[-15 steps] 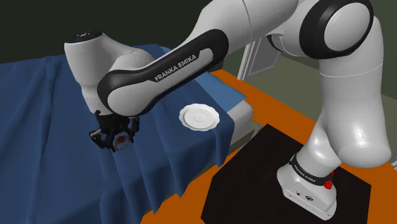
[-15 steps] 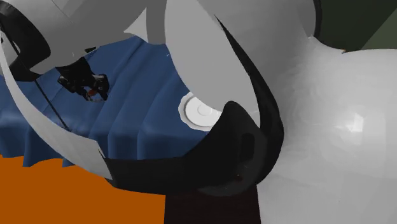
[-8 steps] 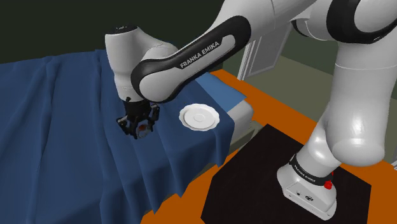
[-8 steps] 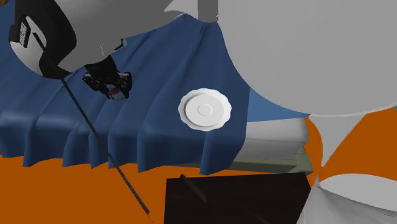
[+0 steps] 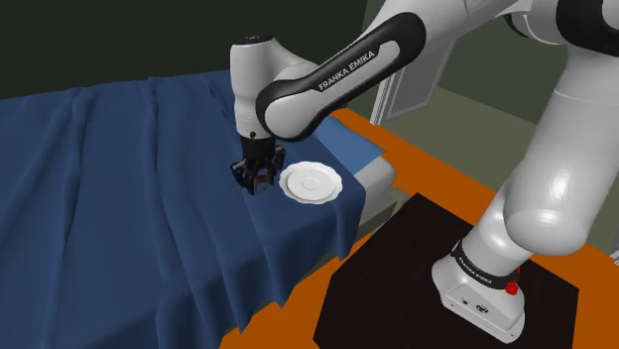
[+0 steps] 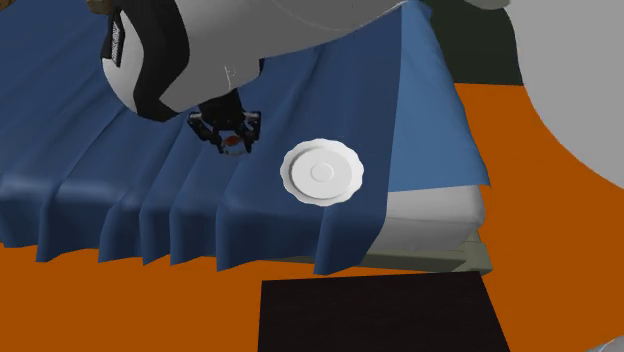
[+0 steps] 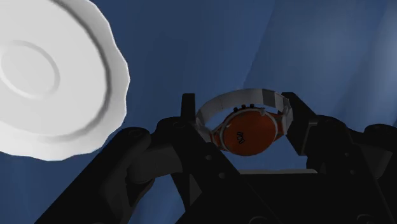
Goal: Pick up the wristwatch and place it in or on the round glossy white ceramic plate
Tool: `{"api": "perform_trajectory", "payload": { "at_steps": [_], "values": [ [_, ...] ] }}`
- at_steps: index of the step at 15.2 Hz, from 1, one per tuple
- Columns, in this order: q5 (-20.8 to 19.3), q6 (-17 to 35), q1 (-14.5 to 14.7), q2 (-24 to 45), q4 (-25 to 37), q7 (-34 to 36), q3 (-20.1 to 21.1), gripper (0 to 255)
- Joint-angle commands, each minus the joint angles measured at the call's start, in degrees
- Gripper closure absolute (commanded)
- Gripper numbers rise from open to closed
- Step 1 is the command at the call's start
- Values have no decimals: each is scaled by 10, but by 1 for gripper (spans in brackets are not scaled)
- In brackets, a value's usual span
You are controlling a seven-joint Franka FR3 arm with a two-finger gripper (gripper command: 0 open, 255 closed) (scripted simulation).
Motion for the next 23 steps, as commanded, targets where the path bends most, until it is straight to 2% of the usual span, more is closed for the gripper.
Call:
{"api": "perform_trajectory", "payload": {
  "at_steps": [1, 8, 14, 23],
  "values": [
    [13, 10, -18, -23, -30, -30, -6, 255],
    [49, 31, -76, -87, -108, -145, -42, 255],
    [65, 39, -120, -122, -150, -241, -83, 255],
    [43, 110, -119, -70, -170, -225, -84, 255]
  ]
}}
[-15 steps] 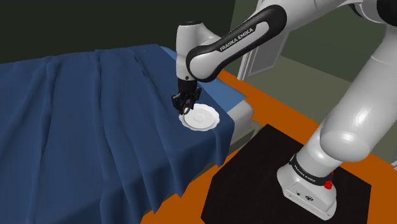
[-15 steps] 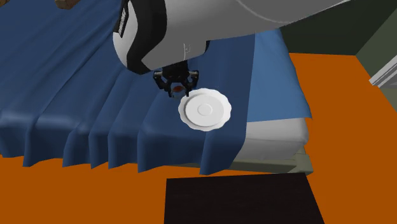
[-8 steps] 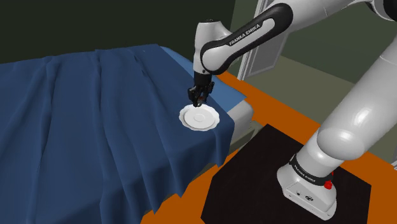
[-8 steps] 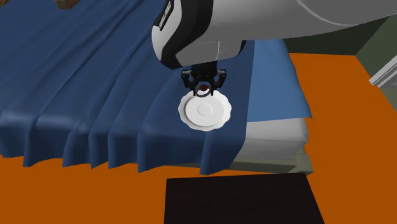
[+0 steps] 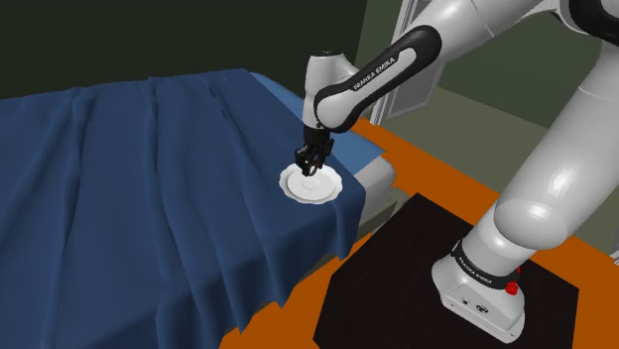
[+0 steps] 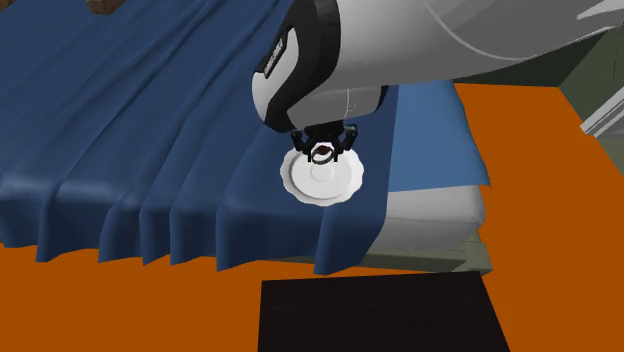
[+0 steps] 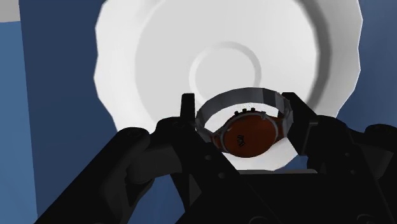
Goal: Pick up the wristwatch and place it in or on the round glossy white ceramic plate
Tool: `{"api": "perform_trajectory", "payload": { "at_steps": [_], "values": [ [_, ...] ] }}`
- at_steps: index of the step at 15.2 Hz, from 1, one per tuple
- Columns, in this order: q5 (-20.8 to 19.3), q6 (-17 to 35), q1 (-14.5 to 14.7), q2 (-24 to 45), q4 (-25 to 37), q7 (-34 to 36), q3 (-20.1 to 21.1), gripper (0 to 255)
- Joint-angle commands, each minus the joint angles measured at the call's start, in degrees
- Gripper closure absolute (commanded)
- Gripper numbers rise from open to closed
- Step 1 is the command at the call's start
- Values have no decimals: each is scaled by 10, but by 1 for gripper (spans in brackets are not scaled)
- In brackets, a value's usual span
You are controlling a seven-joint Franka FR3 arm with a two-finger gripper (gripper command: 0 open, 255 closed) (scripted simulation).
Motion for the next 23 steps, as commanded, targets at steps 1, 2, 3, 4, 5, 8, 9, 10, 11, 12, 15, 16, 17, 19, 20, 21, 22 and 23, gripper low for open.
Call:
{"api": "perform_trajectory", "payload": {
  "at_steps": [1, 2, 3, 4, 5, 8, 9, 10, 11, 12, 15, 16, 17, 19, 20, 21, 22, 23],
  "values": [
    [-5, 15, 0, 11, -4, 4, -1, 255],
    [-9, 23, 1, 18, -6, 6, -1, 255],
    [-12, 30, 1, 24, -7, 8, -2, 255],
    [-16, 40, 1, 33, -8, 11, -3, 255],
    [-16, 40, 1, 33, -8, 11, -3, 255],
    [-16, 40, 1, 33, -8, 11, -3, 255],
    [-16, 40, 1, 33, -8, 11, -3, 255],
    [-16, 40, 1, 33, -8, 11, -3, 255],
    [-16, 40, 1, 33, -8, 11, -3, 255],
    [-16, 40, 1, 33, -8, 11, -3, 255],
    [-16, 40, 1, 33, -8, 11, -3, 0],
    [-16, 40, 1, 33, -8, 11, -3, 0],
    [-16, 40, 1, 33, -8, 11, -3, 0],
    [-8, 21, 0, 16, -5, 5, -1, 0],
    [0, 2, -1, 0, -1, 0, 1, 0],
    [7, -18, -1, -15, 3, -5, 2, 0],
    [12, -33, -1, -27, 8, -8, 2, 0],
    [12, -33, -1, -27, 8, -8, 2, 0]
  ]
}}
